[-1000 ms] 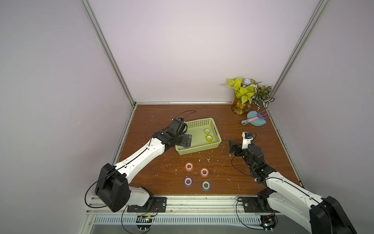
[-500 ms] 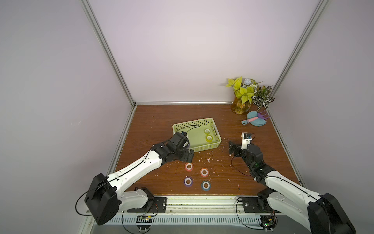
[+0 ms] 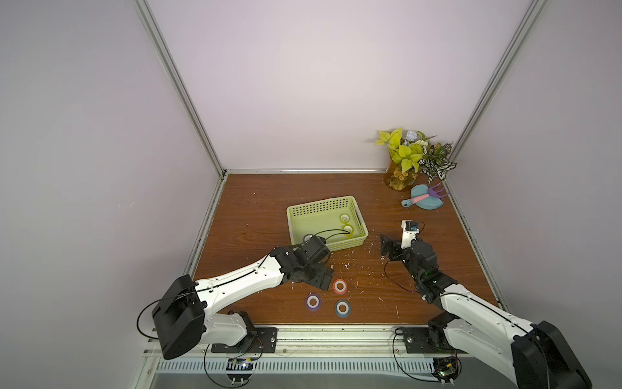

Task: Put the transparent tape into the storage box
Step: Pick up the tape from the center of the board.

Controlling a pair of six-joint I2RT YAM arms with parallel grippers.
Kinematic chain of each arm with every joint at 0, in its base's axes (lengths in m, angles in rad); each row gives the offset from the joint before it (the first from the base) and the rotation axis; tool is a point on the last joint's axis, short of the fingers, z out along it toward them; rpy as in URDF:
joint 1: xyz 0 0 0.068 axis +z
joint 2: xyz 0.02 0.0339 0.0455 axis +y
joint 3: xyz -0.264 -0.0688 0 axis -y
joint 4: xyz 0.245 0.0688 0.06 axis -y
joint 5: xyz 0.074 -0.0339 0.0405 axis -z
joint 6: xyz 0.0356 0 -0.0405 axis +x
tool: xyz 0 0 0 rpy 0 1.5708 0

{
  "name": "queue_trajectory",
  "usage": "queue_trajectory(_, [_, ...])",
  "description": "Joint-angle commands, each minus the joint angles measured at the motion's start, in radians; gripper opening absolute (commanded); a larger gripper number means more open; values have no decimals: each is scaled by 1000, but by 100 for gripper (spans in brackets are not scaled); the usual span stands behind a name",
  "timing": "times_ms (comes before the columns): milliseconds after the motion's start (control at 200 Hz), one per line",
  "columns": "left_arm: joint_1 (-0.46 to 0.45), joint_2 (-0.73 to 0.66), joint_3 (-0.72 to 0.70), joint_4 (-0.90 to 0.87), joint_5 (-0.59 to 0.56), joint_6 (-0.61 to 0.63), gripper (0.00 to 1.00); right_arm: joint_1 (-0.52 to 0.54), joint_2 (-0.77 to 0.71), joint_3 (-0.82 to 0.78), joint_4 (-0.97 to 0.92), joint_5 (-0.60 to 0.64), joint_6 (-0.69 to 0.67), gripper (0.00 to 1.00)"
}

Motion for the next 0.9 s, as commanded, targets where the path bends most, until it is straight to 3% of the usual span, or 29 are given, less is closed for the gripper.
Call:
queue_trajectory(0, [-33,-1,-26,-51,16,-39,97,-3,-6,27,13,21,8,99])
queue_trajectory(330, [-110,-15,-113,-51,32,-117,91,-3,-2,28,14,22,10,99])
queue_trajectory(891, [-192,73,-109,-51,2,-173,81,-4,-3,27,12,22,9,99])
